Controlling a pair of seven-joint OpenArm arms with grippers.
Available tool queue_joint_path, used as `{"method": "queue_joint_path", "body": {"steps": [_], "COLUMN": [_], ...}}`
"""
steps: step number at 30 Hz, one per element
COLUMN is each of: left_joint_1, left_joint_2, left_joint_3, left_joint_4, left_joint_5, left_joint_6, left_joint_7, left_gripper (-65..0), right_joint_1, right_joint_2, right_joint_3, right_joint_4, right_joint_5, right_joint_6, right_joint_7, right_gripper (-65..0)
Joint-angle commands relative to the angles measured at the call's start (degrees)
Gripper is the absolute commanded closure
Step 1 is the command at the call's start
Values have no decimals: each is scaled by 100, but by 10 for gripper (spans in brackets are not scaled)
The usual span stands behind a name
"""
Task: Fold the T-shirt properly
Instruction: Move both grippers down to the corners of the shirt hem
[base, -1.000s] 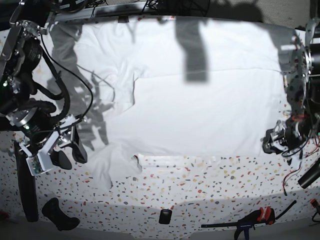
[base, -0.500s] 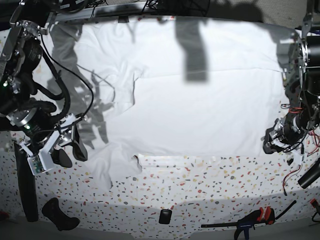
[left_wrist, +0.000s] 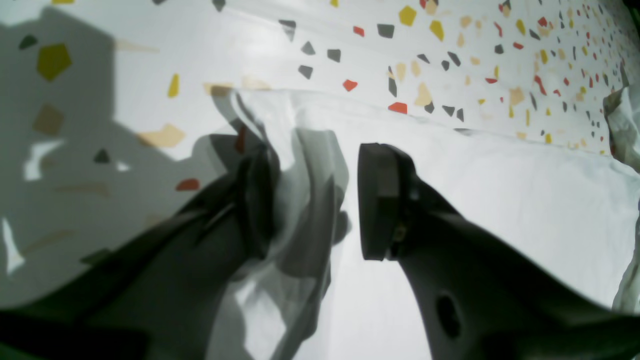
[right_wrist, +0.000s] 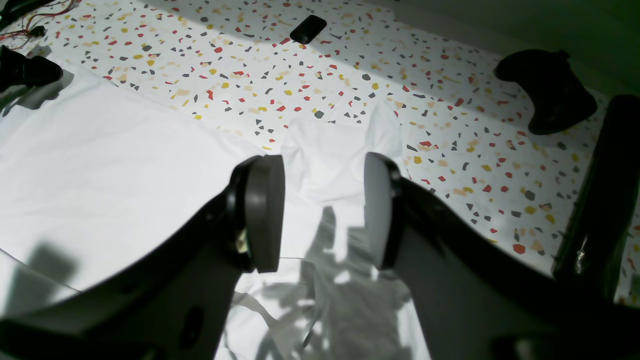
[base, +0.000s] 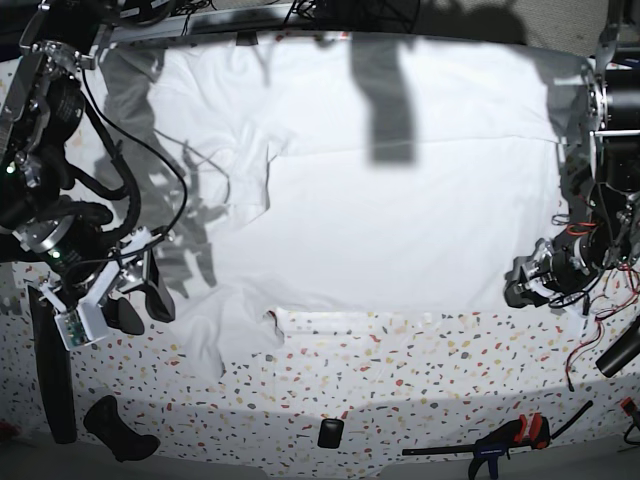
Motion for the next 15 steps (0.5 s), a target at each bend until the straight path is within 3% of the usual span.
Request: {"method": "queue_joint_path", "body": {"steps": [1, 4, 7, 11, 15], "left_joint_1": [-125, -111, -114, -118, -120], "left_joint_2": [-68, -66, -81, -151, -245], "left_joint_3": [-7, -7, -7, -7, -9], "left_joint_4": [83, 81, 83, 85, 157], "left_joint_5": [-35, -33, 173, 151, 153], "left_joint_6": [-46, -44, -44, -42, -44], "left_joint_7": [-2, -83, -442, -780, -719], "left_gripper": [-260, -221, 0, 0, 0], "right_joint_1": [98, 98, 98, 98, 103], "right_joint_2": [63, 63, 63, 63, 66], "right_joint_3": [35, 35, 35, 35, 35], "right_joint_4": [96, 96, 96, 94, 94], "right_joint_5": [50, 50, 50, 4, -20], "right_joint_6": [17, 17, 17, 15, 15], "right_joint_7": [157, 157, 157, 155, 157], "right_gripper": [-250, -250, -250, -250, -250]}}
